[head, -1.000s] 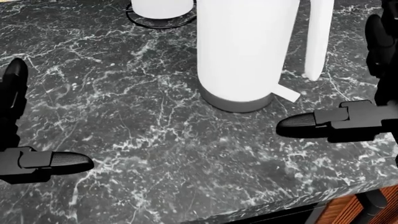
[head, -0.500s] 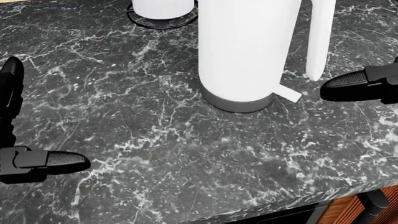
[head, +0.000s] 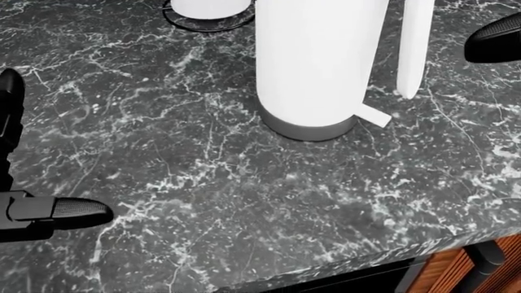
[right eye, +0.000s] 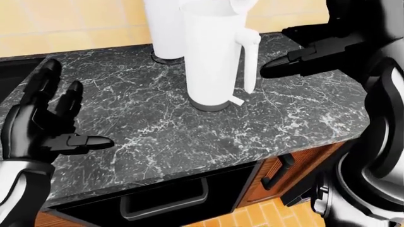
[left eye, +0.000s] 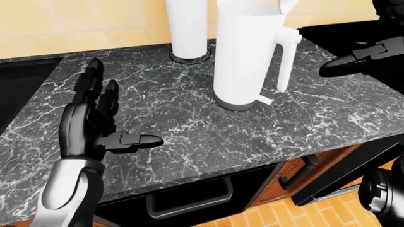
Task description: Close the lid of the electric kettle.
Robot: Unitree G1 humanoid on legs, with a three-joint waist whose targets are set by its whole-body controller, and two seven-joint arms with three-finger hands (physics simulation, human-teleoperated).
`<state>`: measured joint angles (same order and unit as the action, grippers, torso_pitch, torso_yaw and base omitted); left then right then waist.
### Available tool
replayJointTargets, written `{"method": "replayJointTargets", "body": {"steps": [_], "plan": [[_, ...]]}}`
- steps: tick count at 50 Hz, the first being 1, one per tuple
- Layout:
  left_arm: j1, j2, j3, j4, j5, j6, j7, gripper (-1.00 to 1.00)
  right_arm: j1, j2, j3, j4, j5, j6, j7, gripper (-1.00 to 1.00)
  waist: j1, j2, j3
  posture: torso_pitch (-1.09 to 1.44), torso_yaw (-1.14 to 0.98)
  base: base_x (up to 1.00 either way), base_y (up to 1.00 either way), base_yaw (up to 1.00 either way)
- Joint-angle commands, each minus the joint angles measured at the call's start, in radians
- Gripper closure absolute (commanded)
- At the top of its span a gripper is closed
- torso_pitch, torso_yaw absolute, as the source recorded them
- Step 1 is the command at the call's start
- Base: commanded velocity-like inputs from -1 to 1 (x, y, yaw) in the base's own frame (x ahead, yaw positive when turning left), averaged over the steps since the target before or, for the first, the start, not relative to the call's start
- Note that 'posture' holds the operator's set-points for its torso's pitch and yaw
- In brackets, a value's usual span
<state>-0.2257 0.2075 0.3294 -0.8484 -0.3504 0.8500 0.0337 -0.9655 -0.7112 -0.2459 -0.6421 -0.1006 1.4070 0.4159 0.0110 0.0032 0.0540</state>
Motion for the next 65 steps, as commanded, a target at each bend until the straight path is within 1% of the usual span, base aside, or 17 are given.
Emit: {"method": "replayJointTargets", "body": {"steps": [1,8,14,19,27,31,33,34,39,43,48,55,59,65], "plan": [[-0.018,0.008,0.003,-0.021,0.001,-0.038,-0.002,-1.0,-0.038,-0.015,-0.005,0.002,-0.016,-0.031,0.0,-1.0,0.001,-0.003,-0.02,0.0,0.0,0.0,0.0,0.0],[-0.022,0.011,0.008,-0.015,-0.002,-0.04,-0.001,-1.0,-0.119,-0.014,0.042,0.08,-0.052,-0.054,0.021,-1.0,-0.002,0.001,-0.02,0.0,0.0,0.0,0.0,0.0],[-0.025,0.012,0.005,-0.022,-0.006,-0.031,0.004,-1.0,-0.162,0.011,0.077,0.156,-0.107,-0.103,0.051,-1.0,-0.003,0.004,-0.02,0.0,0.0,0.0,0.0,0.0],[-0.025,0.012,0.001,-0.012,-0.004,-0.04,0.003,-1.0,-0.199,0.023,0.095,0.198,-0.155,-0.122,0.086,-1.0,-0.004,0.006,-0.02,0.0,0.0,0.0,0.0,0.0],[-0.016,0.008,-0.007,0.0,0.005,-0.06,-0.003,-1.0,-0.221,0.058,0.108,0.242,-0.228,-0.157,0.132,-1.0,-0.004,0.009,-0.02,0.0,0.0,0.0,0.0,0.0],[-0.011,0.005,-0.009,0.009,0.011,-0.074,-0.009,-1.0,-0.243,0.064,0.119,0.265,-0.268,-0.164,0.174,-1.0,-0.005,0.01,-0.021,0.0,0.0,0.0,0.0,0.0],[-0.012,0.006,-0.006,0.004,0.01,-0.068,-0.009,-1.0,-0.246,0.055,0.131,0.268,-0.293,-0.159,0.214,-1.0,-0.005,0.01,-0.021,0.0,0.0,0.0,0.0,0.0],[-0.012,0.006,-0.005,0.004,0.01,-0.068,-0.009,-1.0,-0.251,0.038,0.138,0.268,-0.306,-0.145,0.247,-1.0,-0.005,0.01,-0.02,0.0,0.0,0.0,0.0,0.0],[-0.017,0.009,0.002,-0.011,0.003,-0.049,-0.005,-1.0,-0.255,0.007,0.151,0.273,-0.38,-0.142,0.359,-1.0,-0.005,0.009,-0.019,0.0,0.0,0.0,0.0,0.0],[-0.021,0.011,0.005,-0.017,-0.002,-0.04,-0.001,-1.0,-0.268,0.003,0.162,0.288,-0.453,-0.152,0.442,-1.0,-0.006,0.01,-0.017,0.0,0.0,0.0,0.0,0.0],[-0.011,0.004,-0.017,0.051,0.03,-0.118,-0.022,-1.0,-0.284,0.022,0.177,0.321,-0.554,-0.186,0.545,-1.0,-0.007,0.012,-0.017,0.0,0.0,0.0,0.0,0.0],[-0.002,-0.005,-0.031,0.092,0.055,-0.169,-0.038,-1.0,-0.307,0.074,0.181,0.356,-0.698,-0.245,0.675,-1.0,-0.009,0.015,-0.017,0.0,0.0,0.0,0.0,0.0],[-0.001,-0.006,-0.026,0.086,0.053,-0.164,-0.04,-1.0,-0.309,0.12,0.172,0.375,-0.763,-0.287,0.716,-1.0,-0.011,0.018,-0.017,0.0,0.0,0.0,0.0,0.0],[-0.007,-0.002,-0.012,0.032,0.032,-0.106,-0.026,-1.0,-0.351,0.165,0.17,0.422,-0.836,-0.339,0.766,-1.0,-0.014,0.023,-0.018,0.0,0.0,0.0,0.0,0.0]]}}
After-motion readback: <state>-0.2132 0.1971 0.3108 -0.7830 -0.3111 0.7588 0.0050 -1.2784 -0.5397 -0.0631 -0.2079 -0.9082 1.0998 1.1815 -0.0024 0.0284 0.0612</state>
